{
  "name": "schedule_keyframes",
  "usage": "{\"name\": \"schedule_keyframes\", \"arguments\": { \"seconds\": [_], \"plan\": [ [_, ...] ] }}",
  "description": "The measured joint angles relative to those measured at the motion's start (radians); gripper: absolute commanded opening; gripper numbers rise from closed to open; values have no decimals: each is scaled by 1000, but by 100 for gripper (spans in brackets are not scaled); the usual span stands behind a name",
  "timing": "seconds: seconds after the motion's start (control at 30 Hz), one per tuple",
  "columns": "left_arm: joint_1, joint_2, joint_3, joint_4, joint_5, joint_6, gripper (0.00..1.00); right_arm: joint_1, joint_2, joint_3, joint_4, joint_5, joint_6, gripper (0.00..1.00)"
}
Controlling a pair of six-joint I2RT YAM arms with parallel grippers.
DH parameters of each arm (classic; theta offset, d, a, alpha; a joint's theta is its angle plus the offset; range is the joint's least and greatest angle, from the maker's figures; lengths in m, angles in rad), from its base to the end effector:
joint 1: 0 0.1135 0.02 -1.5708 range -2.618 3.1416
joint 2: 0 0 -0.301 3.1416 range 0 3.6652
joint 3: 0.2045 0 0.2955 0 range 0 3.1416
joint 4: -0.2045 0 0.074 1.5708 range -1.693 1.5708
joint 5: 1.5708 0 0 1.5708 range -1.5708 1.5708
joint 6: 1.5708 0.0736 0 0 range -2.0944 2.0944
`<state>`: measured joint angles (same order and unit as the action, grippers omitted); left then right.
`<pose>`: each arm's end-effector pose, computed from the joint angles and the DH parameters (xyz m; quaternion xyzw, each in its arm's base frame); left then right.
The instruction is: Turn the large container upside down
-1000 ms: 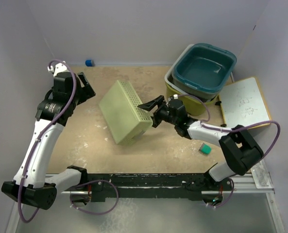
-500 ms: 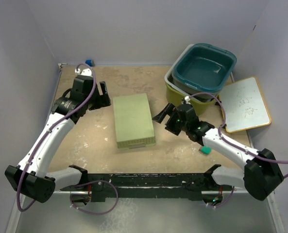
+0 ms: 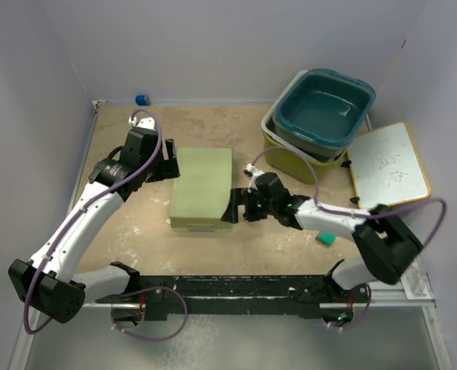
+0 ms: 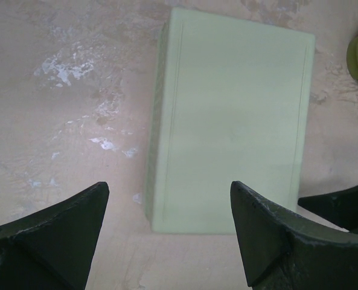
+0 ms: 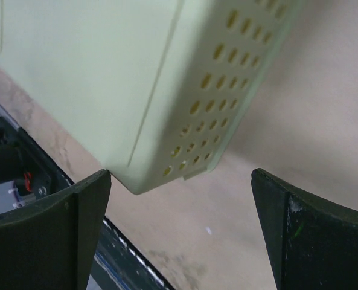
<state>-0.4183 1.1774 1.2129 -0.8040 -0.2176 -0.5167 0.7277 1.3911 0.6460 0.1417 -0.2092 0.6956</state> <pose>0.2774 -0.1059 0.3604 -0.0873 0.9120 -0.0857 0.3916 0.2435 0.2374 0.1747 -0.0627 0.8795 0.3721 0.2899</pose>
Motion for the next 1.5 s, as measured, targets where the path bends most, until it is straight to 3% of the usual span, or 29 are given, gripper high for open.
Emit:
{"name": "schedule_keyframes", "arguments": {
  "seconds": [0.1, 0.23, 0.33, 0.47, 0.6, 0.83, 0.93, 1.13, 1.3, 1.5],
  "plan": [
    [0, -5, 3, -18, -36, -14, 79, 34, 173, 136, 71, -42, -37, 99],
    [0, -30, 3, -39, -86, -33, 80, 80, 491, 495, 110, -95, -68, 99],
    [1, -53, 9, -55, -120, -49, 80, 113, 621, 686, 114, -123, -95, 100],
    [4, -66, 40, -62, -144, -49, 79, 130, 531, 612, 117, -151, -100, 100],
    [-8, -28, 56, -47, -130, -45, 79, 80, 243, 420, -5, -83, -132, 100],
    [-89, 149, -65, 101, -79, -60, 79, -71, -190, 387, -364, 269, -188, 100],
    [-76, 292, -97, 147, -68, -71, 78, -86, -284, 455, -498, 422, -219, 100],
    [58, 492, -73, 257, -16, -66, 78, -172, -203, 758, -663, 594, -254, 100],
    [159, 634, 59, 311, -3, -50, 79, -361, 4, 1040, -754, 631, -251, 100],
    [211, 759, 211, 343, 23, -37, 79, -399, 280, 1337, -880, 636, -249, 97]
  ]
}}
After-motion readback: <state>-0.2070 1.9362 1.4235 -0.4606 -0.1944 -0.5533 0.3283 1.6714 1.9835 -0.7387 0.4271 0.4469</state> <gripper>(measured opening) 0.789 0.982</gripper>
